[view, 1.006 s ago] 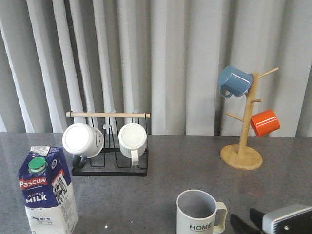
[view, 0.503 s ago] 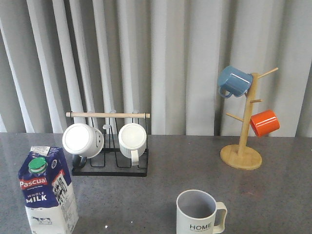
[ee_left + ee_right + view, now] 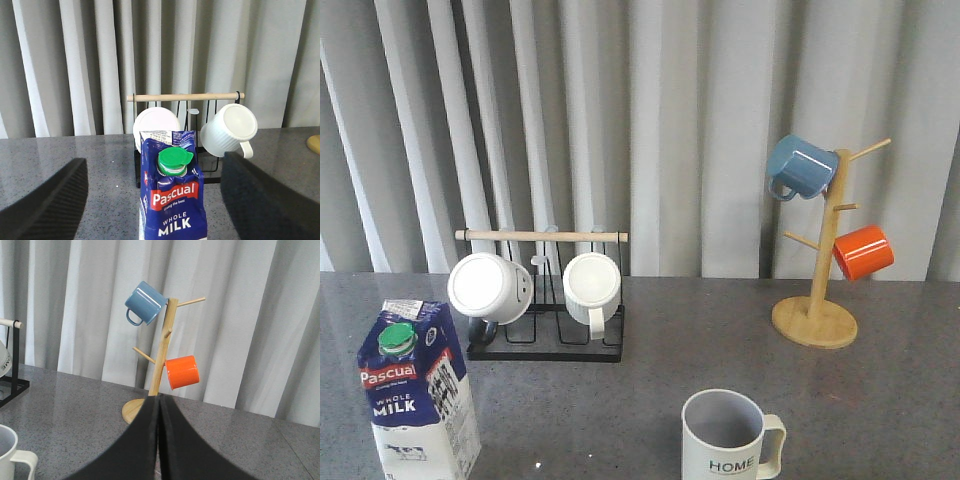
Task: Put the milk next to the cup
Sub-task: 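Lower the left gripper around the Pascual milk carton and close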
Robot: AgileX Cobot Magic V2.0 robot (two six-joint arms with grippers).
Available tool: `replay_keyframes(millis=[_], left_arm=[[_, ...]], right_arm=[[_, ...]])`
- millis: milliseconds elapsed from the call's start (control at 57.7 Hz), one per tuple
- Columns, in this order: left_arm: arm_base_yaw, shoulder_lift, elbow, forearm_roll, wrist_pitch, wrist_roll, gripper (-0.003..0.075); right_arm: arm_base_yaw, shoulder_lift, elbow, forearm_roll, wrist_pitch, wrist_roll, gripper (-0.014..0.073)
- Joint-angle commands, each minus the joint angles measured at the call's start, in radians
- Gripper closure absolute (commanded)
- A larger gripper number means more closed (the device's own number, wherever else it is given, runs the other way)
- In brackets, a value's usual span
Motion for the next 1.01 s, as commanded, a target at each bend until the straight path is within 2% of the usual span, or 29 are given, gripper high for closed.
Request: replay_keyframes(millis=[0,797,988], left_arm=[[-0.004,0.001,-0.035,-0.007,-0.069,-0.011,0.0198],[-0.004,0.030,-0.038,-0.007,-0.112,-0.012,0.0193],[-0.004,0.142,-0.037,-0.007,-0.168,-0.012,0.0139]], right_arm=[[-0.005,0.002,-0.031,-0.007,-0.067,-0.006,0.0602],[-0.005,0.002,-0.031,-0.007,-0.067,-0.006,0.0602],[-0.005,0.002,-0.031,-0.007,-0.065,-0.006,0.0602]])
